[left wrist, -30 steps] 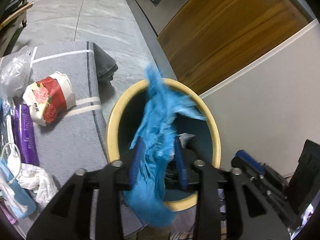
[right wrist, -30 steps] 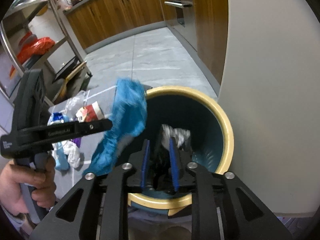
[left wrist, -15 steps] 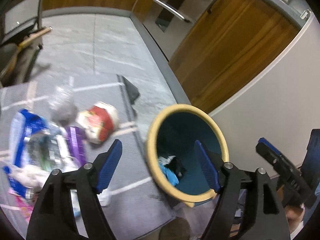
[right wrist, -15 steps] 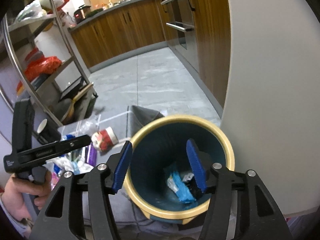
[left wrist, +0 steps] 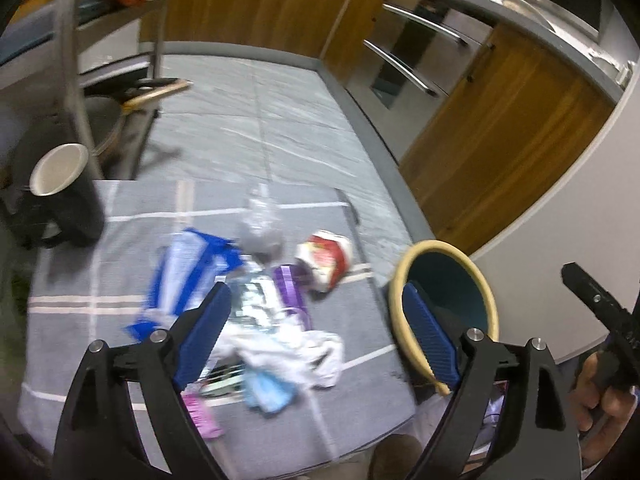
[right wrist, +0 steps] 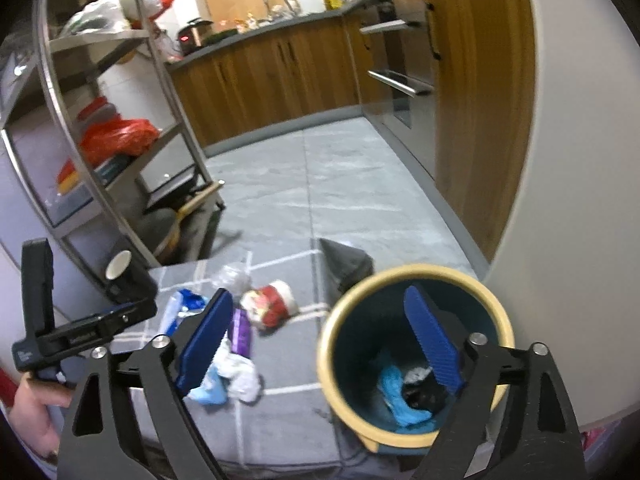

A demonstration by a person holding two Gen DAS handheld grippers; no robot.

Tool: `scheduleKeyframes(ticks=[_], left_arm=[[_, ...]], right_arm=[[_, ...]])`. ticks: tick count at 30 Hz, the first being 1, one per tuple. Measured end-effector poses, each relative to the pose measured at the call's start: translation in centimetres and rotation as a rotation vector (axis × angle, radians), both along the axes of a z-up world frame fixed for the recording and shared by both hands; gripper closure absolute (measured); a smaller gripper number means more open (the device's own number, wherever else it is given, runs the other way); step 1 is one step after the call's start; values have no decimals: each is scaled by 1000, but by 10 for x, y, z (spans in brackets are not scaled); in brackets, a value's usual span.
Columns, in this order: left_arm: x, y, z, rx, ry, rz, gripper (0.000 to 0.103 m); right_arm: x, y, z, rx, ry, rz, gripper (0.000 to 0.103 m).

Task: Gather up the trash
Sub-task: 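Grasp the white tissue with the left gripper from the pile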

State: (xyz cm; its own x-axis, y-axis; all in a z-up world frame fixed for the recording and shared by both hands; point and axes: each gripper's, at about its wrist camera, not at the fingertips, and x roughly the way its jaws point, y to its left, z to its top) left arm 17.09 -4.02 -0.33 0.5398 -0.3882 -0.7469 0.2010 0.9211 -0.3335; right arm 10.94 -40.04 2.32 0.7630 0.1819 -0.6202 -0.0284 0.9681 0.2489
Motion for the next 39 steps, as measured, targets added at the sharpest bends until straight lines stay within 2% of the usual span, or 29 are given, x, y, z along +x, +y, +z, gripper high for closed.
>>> scheduleKeyframes(ticks=[5,12,17,26,28,30,32,34,35,39], left_arm=[[-7,38,1,37,-24,49,14],[-4,65,-27,98,10,68,14],[-2,61,-47,161,23,34,14],[5,33,-89,328,27,-97,19],[7,30,-94,337,31,-112,21],[8,28,-97,336,34,-121,26],[9,25,-102,341,51,-135,39],[10,23,-108,359,86,-147,74],[9,23,-109,358,99,-152,80],[4,26,-105,336,100,-155,89]], right_arm=[[8,21,-11,-19,13,41,12],[27,41,-30,-15,50,81,12],[39,57,-42,2,78,122,12],[48,82,-65,-9,146,180,12],[48,84,-66,-13,150,186,12],[46,84,-67,-17,152,190,12],[46,84,-69,-17,157,189,12],[45,82,-70,-16,162,188,12],[45,81,-71,-15,165,187,12],[46,77,-74,-4,177,180,12]])
